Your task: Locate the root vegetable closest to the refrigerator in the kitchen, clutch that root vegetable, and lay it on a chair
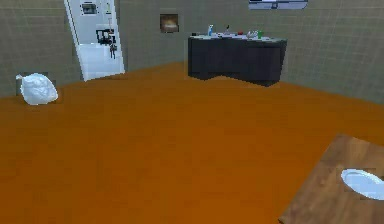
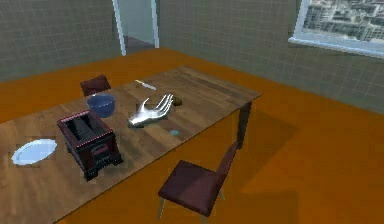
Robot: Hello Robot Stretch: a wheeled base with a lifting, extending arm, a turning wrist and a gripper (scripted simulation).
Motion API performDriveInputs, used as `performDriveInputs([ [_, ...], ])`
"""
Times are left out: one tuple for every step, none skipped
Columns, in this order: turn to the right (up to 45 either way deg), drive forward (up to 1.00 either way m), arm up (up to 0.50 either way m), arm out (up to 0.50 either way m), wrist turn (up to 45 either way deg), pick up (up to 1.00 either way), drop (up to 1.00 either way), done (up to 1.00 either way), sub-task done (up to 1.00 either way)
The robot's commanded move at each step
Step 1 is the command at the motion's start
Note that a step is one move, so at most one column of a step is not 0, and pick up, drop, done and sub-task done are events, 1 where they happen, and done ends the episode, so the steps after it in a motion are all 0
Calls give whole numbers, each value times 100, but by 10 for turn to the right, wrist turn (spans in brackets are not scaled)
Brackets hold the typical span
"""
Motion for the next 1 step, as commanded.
performDriveInputs([
  [-30,0,0,0,0,0,0,0,0],
])
